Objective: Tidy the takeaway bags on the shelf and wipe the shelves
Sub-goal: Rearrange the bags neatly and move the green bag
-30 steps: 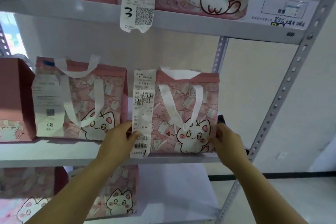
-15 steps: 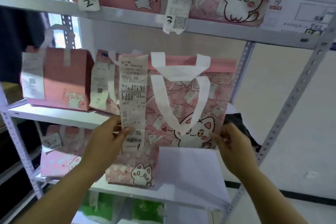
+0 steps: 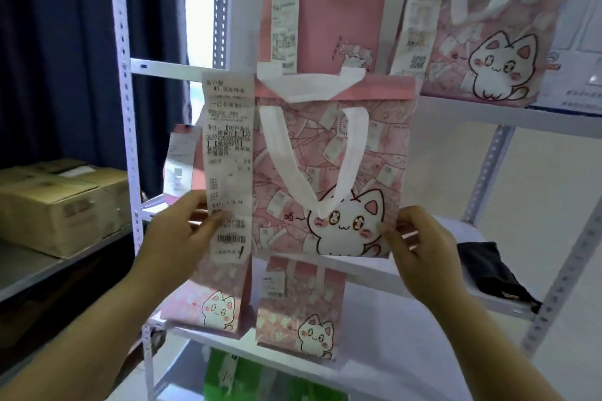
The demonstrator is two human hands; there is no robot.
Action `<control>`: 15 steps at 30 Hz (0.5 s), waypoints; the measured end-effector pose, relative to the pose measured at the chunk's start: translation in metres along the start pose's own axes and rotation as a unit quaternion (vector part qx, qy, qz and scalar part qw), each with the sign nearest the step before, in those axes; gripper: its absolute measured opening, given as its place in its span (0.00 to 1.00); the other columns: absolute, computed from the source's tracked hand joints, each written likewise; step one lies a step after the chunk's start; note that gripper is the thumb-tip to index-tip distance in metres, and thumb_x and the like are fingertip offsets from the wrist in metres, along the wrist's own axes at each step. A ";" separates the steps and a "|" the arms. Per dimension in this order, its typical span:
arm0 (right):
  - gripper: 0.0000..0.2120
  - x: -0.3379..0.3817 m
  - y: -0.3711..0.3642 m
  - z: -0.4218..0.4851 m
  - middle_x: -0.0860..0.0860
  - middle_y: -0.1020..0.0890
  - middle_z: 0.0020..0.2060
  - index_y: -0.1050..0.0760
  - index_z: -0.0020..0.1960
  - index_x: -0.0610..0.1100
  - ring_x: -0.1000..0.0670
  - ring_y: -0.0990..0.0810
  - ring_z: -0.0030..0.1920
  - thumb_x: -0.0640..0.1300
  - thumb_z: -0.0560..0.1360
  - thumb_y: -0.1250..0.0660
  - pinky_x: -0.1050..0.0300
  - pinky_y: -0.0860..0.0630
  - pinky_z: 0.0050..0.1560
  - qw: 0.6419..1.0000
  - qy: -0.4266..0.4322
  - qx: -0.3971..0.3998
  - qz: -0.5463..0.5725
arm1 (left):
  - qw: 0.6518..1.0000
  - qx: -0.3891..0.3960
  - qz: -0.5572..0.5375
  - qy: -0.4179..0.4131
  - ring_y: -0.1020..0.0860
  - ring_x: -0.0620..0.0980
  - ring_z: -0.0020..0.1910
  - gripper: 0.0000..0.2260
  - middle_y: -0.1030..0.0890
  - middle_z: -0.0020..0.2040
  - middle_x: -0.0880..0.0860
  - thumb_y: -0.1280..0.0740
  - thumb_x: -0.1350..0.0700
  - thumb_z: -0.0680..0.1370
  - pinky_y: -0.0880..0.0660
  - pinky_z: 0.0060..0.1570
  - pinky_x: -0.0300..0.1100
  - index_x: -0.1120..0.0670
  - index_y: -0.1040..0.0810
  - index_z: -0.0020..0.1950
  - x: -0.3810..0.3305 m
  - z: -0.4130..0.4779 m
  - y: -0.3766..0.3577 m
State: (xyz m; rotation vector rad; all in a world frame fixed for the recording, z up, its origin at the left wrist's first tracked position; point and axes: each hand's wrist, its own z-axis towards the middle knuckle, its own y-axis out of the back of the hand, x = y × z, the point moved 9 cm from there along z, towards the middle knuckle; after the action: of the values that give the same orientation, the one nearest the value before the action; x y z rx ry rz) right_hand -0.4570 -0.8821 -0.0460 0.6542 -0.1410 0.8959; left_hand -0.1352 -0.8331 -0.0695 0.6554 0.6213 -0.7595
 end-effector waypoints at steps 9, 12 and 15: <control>0.09 0.119 -0.073 0.034 0.57 0.21 0.38 0.27 0.46 0.48 0.56 0.21 0.37 0.53 0.73 0.38 0.56 0.21 0.34 0.997 0.037 -0.049 0.035 | 0.994 -0.019 0.089 -0.066 0.22 0.32 0.43 0.06 0.20 0.42 0.35 0.32 0.53 0.75 0.24 0.32 0.29 0.43 0.25 0.48 0.011 0.035 0.150; 0.08 0.164 -0.093 0.051 0.59 0.23 0.39 0.27 0.47 0.49 0.57 0.21 0.37 0.52 0.74 0.38 0.57 0.21 0.34 0.995 0.073 -0.059 0.043 | 0.989 -0.026 0.117 -0.089 0.23 0.29 0.43 0.06 0.21 0.42 0.34 0.32 0.52 0.75 0.27 0.30 0.26 0.42 0.25 0.48 0.012 0.051 0.192; 0.11 0.196 -0.107 0.072 0.58 0.23 0.39 0.25 0.48 0.45 0.53 0.21 0.36 0.51 0.74 0.37 0.51 0.20 0.34 0.992 0.095 -0.073 0.047 | 0.988 -0.038 0.119 -0.094 0.23 0.29 0.42 0.06 0.21 0.43 0.36 0.32 0.53 0.75 0.28 0.31 0.23 0.45 0.24 0.51 0.017 0.071 0.224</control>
State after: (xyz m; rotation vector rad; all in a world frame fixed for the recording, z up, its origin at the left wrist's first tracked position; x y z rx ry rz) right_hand -0.2417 -0.8385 0.0352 0.4257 -0.0662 1.0234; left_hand 0.0670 -0.7674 0.0318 0.5679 0.3886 -0.5642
